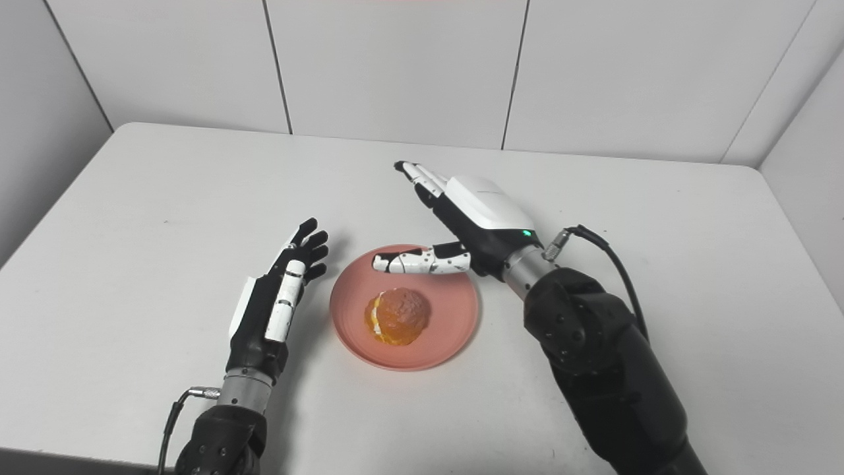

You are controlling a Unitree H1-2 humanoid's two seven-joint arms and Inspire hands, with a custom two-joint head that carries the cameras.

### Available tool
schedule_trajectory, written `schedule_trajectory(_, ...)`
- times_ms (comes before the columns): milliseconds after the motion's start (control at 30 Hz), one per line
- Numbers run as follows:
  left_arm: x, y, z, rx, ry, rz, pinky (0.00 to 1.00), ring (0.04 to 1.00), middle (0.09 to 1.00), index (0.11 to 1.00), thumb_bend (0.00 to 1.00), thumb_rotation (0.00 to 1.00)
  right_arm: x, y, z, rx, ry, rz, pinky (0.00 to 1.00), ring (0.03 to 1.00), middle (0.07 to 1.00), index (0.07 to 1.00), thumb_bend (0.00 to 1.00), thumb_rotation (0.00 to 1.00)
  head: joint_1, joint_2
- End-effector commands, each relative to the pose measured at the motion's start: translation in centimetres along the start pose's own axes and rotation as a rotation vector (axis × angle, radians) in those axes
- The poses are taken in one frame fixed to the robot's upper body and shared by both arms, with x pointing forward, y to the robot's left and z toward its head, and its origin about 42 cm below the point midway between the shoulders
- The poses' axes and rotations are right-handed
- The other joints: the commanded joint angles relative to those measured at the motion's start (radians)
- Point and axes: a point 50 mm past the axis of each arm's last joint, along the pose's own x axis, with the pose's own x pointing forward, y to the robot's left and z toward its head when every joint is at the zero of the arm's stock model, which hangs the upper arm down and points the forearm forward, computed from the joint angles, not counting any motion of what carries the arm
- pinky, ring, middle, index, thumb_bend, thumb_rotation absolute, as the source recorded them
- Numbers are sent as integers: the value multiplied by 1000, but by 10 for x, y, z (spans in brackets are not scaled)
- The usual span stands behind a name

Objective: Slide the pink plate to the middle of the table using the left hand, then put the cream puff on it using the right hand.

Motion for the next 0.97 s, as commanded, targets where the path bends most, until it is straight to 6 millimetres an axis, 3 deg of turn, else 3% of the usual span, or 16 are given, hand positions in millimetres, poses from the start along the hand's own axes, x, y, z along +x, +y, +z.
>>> schedule_trajectory(0,2,-2,8,7,-60,13,873,892,898,887,482,1000,-8,-18,4,50,-79,-147,773,965,1000,1000,918,877,1,0)
schedule_trajectory(133,2,-1,7,8,-57,14,873,892,899,889,489,1000,-20,-20,-7,119,-76,-235,876,993,1000,1000,863,957,1,1)
schedule_trajectory(200,2,0,7,11,-56,17,874,893,899,888,492,1000,-30,-17,-11,156,-51,-283,882,990,1000,1000,840,987,0,0)
schedule_trajectory(400,2,1,6,15,-56,15,883,900,902,889,489,1000,-58,2,-38,316,61,-396,894,978,1000,1000,822,1000,2,0)
schedule_trajectory(533,2,3,6,17,-52,13,882,901,902,890,489,1000,-70,19,-47,459,112,-400,918,979,992,998,844,1000,1,2)
schedule_trajectory(600,2,4,6,10,-52,9,886,903,906,893,484,1000,-75,30,-50,520,117,-395,920,978,991,999,809,1000,1,2)
schedule_trajectory(700,3,5,5,12,-51,8,885,902,906,893,483,1000,-79,43,-49,628,125,-403,897,976,990,993,765,1000,3,1)
schedule_trajectory(800,3,6,4,10,-48,11,884,902,904,890,481,1000,-78,56,-52,753,121,-407,937,985,999,1000,705,1000,8,0)
schedule_trajectory(933,3,8,3,10,-42,11,882,897,900,886,475,1000,-76,65,-56,810,113,-401,951,976,1000,1000,705,1000,6,2)
